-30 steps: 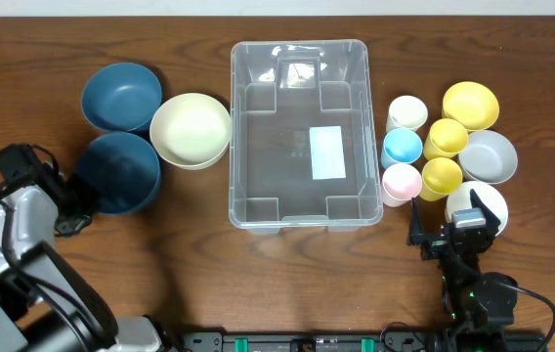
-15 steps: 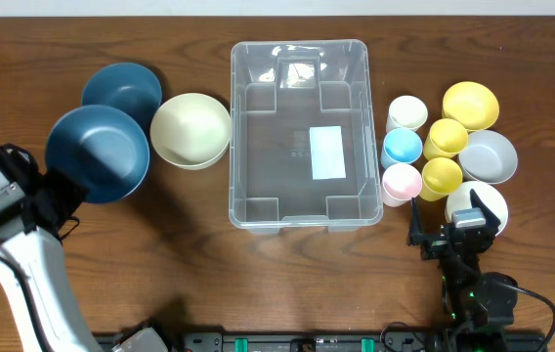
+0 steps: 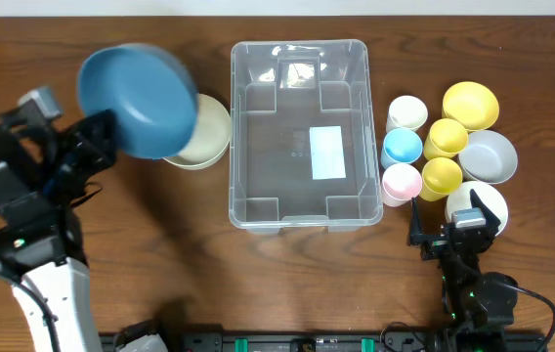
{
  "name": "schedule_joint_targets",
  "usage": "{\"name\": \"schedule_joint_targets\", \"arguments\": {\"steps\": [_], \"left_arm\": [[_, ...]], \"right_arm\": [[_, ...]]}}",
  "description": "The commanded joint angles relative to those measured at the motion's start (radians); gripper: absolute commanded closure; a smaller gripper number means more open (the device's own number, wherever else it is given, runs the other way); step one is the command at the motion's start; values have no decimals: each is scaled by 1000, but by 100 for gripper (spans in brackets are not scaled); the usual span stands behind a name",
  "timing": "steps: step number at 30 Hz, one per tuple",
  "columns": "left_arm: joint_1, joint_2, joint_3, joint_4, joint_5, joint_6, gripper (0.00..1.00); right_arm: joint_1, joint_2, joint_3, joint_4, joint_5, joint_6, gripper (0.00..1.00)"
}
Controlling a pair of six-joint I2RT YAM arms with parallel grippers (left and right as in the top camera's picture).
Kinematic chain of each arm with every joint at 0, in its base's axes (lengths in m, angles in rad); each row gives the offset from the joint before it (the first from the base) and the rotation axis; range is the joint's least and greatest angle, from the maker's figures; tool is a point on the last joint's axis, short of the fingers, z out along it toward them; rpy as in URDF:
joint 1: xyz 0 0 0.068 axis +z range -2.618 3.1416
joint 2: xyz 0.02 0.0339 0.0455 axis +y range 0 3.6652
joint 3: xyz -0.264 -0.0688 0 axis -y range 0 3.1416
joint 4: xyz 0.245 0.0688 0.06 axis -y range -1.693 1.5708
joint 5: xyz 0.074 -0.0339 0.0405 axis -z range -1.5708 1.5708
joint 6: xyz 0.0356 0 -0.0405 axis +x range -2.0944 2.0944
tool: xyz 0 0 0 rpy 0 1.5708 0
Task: Pack container
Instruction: 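Carry the teal bowl over the clear container and release it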
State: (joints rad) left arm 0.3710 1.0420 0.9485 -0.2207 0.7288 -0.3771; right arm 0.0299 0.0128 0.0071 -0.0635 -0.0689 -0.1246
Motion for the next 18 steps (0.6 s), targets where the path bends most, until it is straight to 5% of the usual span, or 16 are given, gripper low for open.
{"name": "schedule_joint_targets", "arguments": {"steps": [1, 11, 18], "left_arm": [[-112, 0, 26, 78, 37, -48, 94], [-433, 73, 109, 143, -237, -46, 94], [-586, 212, 259, 47, -366, 13, 94]], "right_arm": [[-5, -1, -2, -4, -7, -7, 1], [-5, -1, -2, -4, -7, -7, 1], [-5, -1, -2, -4, -7, -7, 1]]}}
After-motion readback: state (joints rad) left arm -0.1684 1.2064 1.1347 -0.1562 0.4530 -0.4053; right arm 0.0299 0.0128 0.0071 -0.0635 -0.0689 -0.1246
